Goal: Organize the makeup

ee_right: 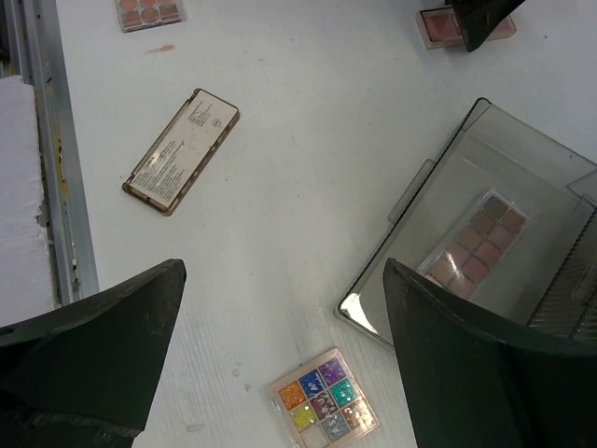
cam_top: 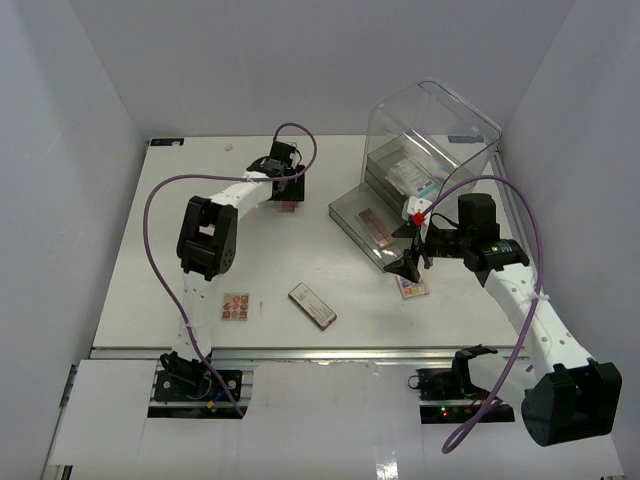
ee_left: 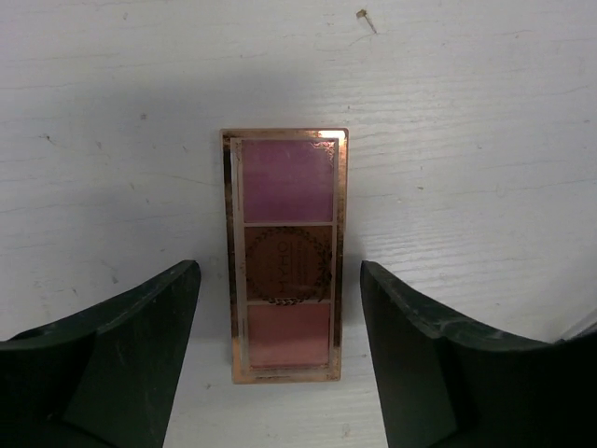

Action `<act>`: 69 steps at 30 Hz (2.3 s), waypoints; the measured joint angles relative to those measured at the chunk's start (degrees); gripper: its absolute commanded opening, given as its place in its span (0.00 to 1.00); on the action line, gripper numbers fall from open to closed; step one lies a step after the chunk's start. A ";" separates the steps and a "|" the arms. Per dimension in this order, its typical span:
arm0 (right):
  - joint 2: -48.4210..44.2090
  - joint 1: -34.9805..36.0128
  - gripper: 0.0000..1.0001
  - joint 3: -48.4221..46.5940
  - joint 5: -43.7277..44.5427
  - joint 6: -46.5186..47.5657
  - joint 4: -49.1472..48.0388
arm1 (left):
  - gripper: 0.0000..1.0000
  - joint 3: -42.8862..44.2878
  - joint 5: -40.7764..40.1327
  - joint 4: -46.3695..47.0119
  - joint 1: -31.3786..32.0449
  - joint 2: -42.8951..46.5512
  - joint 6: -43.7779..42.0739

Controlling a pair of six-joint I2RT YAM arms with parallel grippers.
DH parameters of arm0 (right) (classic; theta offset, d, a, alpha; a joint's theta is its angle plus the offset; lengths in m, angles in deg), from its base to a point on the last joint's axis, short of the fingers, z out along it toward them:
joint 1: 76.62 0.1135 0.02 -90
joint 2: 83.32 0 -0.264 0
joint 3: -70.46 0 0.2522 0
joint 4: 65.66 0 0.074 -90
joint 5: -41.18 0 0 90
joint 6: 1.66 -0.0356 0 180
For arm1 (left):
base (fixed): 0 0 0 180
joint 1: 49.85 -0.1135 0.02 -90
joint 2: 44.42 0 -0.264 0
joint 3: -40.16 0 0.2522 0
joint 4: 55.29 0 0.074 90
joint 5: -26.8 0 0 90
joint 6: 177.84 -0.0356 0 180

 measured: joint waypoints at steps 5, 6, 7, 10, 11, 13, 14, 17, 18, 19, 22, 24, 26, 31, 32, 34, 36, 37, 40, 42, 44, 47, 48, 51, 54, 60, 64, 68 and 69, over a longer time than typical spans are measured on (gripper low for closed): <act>0.00 -0.11 0.93 0.01 -0.01 0.05 0.00 | 0.42 0.20 -2.16 -0.20 0.75 -0.30 -1.38; 0.00 -0.18 0.93 0.02 -0.01 0.06 0.00 | 0.38 0.20 -2.27 -0.20 0.80 -0.30 -1.31; 0.00 -0.29 0.93 0.02 -0.01 0.07 0.00 | 0.35 0.19 -2.34 -0.20 0.83 -0.30 -1.29; 0.00 -0.71 0.93 0.06 -0.02 0.14 0.00 | 0.27 0.12 -2.39 -0.15 0.85 -0.27 -1.32; 0.00 -0.89 0.93 0.09 -0.04 0.20 0.00 | 0.25 0.05 -2.39 -0.09 0.84 -0.24 -1.31; -0.03 -1.40 0.93 0.38 -0.09 0.27 -0.06 | 0.22 -0.87 -2.16 0.34 0.86 0.34 -1.28; -0.07 -1.69 0.93 0.62 -0.10 0.28 -0.06 | 0.21 -1.96 -1.82 0.46 0.86 1.12 -1.21; -0.25 -2.50 0.93 1.07 -0.08 0.27 -0.03 | 0.19 -6.29 0.35 0.59 0.90 4.49 -0.64; -0.32 -2.75 0.93 1.10 -0.08 0.27 -0.03 | 0.19 -7.97 1.43 0.71 0.94 5.84 -0.32; -0.47 -3.02 0.93 1.11 -0.08 0.26 -0.03 | 0.19 -10.10 3.23 1.42 0.97 7.67 0.40; -1.00 -3.84 0.93 1.11 -0.10 0.26 -0.08 | 0.19 -17.69 10.38 3.82 1.09 15.70 4.18; -1.19 -4.18 0.93 1.11 -0.12 0.26 -0.11 | 0.19 -21.08 14.90 5.64 1.33 21.38 7.33; -1.20 -4.51 0.93 1.11 -0.19 0.24 -0.13 | 0.19 -22.83 19.02 9.00 1.77 26.18 11.02; -1.20 -5.32 0.93 1.14 -0.47 0.23 -0.15 | 0.22 -24.17 25.39 18.23 4.26 30.88 19.35; -1.20 -5.58 0.93 1.14 -0.51 0.22 -0.16 | 0.24 -24.22 26.12 19.60 5.03 30.58 21.00; -1.25 -6.12 0.93 1.25 -0.68 0.21 -0.20 | 0.28 -24.17 27.30 21.94 6.52 29.13 23.99; -1.37 -6.69 0.93 1.46 -0.96 0.20 -0.24 | 0.31 -24.02 28.20 23.73 8.04 26.67 26.59; -1.47 -6.94 0.93 1.59 -1.14 0.19 -0.26 | 0.33 -23.64 28.46 24.32 8.80 25.01 27.73; -1.71 -7.83 0.93 1.81 -1.71 0.15 -0.31 | 0.44 -21.59 28.92 25.67 10.63 19.86 30.82; -1.90 -8.44 0.93 1.81 -1.94 0.11 -0.36 | 0.52 -19.85 28.98 26.24 11.47 16.55 32.27; -2.04 -8.96 0.93 1.81 -2.18 0.03 -0.41 | 0.58 -17.82 29.04 26.24 12.08 13.55 33.44; -2.11 -9.35 0.93 1.81 -2.44 0.00 -0.44 | 0.64 -14.58 29.09 26.16 12.57 10.23 34.16; -2.13 -9.38 0.93 1.81 -2.52 0.00 -0.44 | 0.66 -13.90 29.13 26.08 12.64 9.73 34.28; -2.16 -9.51 0.93 1.81 -2.68 -0.02 -0.46 | 0.69 -12.23 29.28 25.68 12.73 8.99 34.45; -2.16 -9.69 0.93 1.81 -2.89 0.00 -0.46 | 0.72 -10.57 29.28 25.81 12.73 8.97 34.37; -2.16 -10.12 0.93 1.82 -3.02 -0.02 -0.49 | 0.73 -8.99 29.26 25.83 12.71 8.97 33.84; -2.15 -10.97 0.93 1.86 -3.11 -0.02 -0.52 | 0.73 -8.97 29.22 24.64 12.73 9.04 32.46; -2.14 -11.37 0.94 2.15 -2.99 0.47 -0.33 | 0.75 -11.33 28.27 22.62 12.66 12.08 28.40; -2.14 -11.43 0.94 2.29 -2.84 0.89 -0.10 | 0.80 -12.83 28.00 22.05 12.61 13.76 27.14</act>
